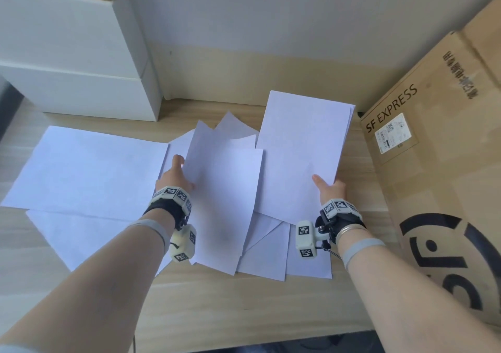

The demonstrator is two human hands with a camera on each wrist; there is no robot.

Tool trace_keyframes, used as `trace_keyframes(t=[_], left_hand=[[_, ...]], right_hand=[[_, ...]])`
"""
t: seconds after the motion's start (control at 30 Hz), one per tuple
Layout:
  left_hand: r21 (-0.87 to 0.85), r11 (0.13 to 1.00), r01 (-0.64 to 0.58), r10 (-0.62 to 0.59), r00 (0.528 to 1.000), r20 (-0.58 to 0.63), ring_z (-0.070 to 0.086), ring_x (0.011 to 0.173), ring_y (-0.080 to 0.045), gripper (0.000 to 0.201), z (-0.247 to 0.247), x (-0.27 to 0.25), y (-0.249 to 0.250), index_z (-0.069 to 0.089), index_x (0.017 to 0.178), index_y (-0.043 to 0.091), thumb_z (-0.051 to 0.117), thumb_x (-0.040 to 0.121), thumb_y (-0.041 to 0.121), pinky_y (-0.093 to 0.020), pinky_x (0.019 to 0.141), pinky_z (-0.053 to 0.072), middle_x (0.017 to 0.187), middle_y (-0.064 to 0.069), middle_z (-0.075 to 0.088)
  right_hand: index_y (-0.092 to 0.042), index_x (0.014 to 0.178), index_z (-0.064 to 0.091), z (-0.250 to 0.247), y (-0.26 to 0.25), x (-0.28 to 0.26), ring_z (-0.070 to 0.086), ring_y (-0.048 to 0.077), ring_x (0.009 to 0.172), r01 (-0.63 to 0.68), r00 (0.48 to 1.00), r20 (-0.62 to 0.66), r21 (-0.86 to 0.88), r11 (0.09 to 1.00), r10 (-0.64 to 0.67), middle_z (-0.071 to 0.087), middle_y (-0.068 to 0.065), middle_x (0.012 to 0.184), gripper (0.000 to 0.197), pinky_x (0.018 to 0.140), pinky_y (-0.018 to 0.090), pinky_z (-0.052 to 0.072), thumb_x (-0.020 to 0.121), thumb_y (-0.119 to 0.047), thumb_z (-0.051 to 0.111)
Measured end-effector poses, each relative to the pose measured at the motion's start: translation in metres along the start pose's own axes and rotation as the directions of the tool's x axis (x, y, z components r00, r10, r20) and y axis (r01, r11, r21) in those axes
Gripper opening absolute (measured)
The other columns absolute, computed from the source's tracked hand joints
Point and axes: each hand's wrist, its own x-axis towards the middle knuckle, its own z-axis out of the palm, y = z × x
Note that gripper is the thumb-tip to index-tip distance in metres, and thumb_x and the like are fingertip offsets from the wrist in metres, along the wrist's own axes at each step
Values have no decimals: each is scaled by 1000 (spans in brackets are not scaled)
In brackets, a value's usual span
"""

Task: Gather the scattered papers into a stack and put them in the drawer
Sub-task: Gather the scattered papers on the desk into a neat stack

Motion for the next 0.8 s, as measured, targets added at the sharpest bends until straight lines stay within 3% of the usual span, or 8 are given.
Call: trace_keyframes(t=[0.13,0.2,0.27,0.33,0.5,0.57,0.7,0.8], left_hand=[[-19,999,-39,40,995,94,57,114,-34,48,-13,1,0,45,130,12,61,85,16,-38,90,46,123,-16,60],[-76,996,-55,63,991,115,54,120,-33,53,-21,1,-5,43,138,15,58,87,14,-38,98,45,132,-14,56],[-153,986,-63,79,991,105,54,120,-33,51,-28,-1,-12,45,137,18,54,88,10,-37,98,44,131,-14,57],[-242,968,-68,87,994,68,56,112,-32,44,-37,-4,-19,52,130,15,50,87,6,-34,89,42,121,-15,61],[-474,880,-28,37,999,10,54,91,-24,33,-62,-8,-35,57,120,7,56,86,8,-36,83,43,108,-14,62],[-556,831,7,-6,1000,3,57,94,-26,36,-73,-9,-40,55,121,6,59,86,10,-37,85,45,109,-14,61],[-633,774,32,-21,999,25,58,115,-33,44,-83,-12,-40,52,127,5,63,85,12,-43,101,45,123,-15,61],[-625,781,14,14,999,39,59,108,-32,45,-76,-18,-29,52,127,4,65,84,13,-42,99,46,127,-19,59]], right_hand=[[10,116,54,-1,0,3,59,33,105,18,1000,3,-13,1000,-18,60,24,121,41,86,33,43,87,-18,63],[9,115,56,-1,1,5,60,34,106,34,999,-10,-16,999,-34,62,23,120,38,88,34,44,86,-16,65],[9,115,56,-1,2,6,60,32,106,45,999,-19,-21,999,-45,61,23,120,39,92,37,45,85,-15,66],[9,114,57,-2,3,8,60,33,106,45,999,-13,-38,998,-45,61,24,119,39,92,39,45,85,-15,66],[9,112,57,0,3,8,60,31,99,49,999,17,-92,995,-48,62,25,118,34,90,38,46,86,-13,63],[8,112,57,2,1,7,57,24,92,59,998,26,-115,992,-56,62,25,118,33,84,33,43,87,-13,62],[7,117,57,13,-9,-2,52,20,88,65,993,104,-126,990,-52,63,22,117,34,81,29,41,88,-11,60],[4,117,59,29,-17,-16,53,17,88,114,973,216,-133,984,-83,63,11,104,32,77,24,39,88,-11,60]])
